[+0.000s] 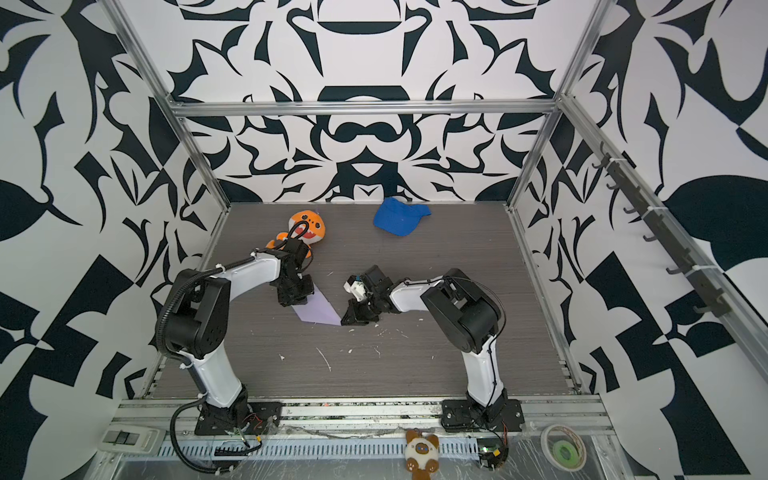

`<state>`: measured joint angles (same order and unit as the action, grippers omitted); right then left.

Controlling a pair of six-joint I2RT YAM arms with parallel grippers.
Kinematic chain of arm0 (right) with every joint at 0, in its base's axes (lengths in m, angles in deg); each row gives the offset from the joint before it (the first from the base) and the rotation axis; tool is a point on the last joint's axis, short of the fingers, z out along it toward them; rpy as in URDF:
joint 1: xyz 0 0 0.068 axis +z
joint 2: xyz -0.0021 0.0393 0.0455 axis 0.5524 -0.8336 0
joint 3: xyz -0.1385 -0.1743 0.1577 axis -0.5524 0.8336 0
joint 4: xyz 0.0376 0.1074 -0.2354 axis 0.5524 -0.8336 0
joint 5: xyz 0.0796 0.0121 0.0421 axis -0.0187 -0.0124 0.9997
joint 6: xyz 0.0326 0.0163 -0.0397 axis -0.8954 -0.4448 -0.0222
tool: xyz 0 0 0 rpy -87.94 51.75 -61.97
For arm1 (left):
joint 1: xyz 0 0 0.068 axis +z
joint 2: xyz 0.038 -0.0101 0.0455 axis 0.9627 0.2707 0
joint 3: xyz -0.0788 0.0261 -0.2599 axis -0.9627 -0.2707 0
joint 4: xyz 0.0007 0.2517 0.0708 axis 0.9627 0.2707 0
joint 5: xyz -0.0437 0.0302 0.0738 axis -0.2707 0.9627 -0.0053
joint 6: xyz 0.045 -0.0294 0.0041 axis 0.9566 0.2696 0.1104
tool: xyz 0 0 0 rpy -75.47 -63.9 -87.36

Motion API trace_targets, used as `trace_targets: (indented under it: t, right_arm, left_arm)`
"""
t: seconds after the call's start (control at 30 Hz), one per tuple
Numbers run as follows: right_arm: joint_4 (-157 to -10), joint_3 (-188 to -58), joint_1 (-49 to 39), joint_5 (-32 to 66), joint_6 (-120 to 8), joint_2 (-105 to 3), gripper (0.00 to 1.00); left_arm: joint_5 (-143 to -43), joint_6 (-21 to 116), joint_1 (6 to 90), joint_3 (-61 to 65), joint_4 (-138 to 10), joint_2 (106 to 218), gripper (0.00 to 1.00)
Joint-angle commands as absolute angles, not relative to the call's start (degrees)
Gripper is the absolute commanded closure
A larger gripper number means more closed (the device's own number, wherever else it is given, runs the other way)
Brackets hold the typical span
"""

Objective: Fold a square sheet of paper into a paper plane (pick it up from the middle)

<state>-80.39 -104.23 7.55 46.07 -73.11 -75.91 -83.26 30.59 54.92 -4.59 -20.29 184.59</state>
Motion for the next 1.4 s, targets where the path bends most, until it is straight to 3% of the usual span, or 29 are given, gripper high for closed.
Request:
trace_targets:
  t: [0.0, 0.23, 0.4, 0.6, 0.87, 0.97, 1.07, 1.37]
  right_arm:
    - [-82.1, -101.0, 6.4, 43.0, -74.9, -74.5, 1.00]
    - [-78.8, -100.2, 6.5, 43.2, -72.8, -70.3, 1.00]
    - [-79.4, -101.9, 6.5, 40.9, -68.0, -68.0, 0.99]
    - [-79.0, -105.1, 6.6, 38.1, -64.6, -69.0, 0.80]
    - [-76.9, -106.3, 6.7, 35.9, -63.9, -69.1, 0.65]
    - [-76.0, -105.6, 6.7, 35.0, -64.4, -68.4, 0.52]
    - [-75.3, -104.9, 6.7, 34.5, -64.8, -67.8, 0.47]
    - [-75.4, -104.2, 6.7, 33.8, -65.0, -66.2, 0.45]
  left_arm:
    - [-76.7, 31.1, 55.9, -5.8, -16.7, 188.4, 0.98]
    - [-80.7, 31.2, 55.9, -3.4, -16.6, 185.9, 0.97]
    - [-85.9, 29.2, 55.9, -3.2, -19.2, 178.1, 0.85]
    - [-92.0, 22.9, 56.1, -11.7, -28.9, 168.7, 0.64]
    - [-100.4, 10.9, 56.2, -28.1, -53.3, 161.5, 0.43]
    - [-99.9, 9.2, 56.2, -30.0, -56.2, 162.0, 0.41]
    - [-97.6, 8.7, 56.3, -30.4, -55.8, 163.7, 0.41]
    - [-96.6, 8.1, 56.4, -30.5, -59.5, 167.7, 0.47]
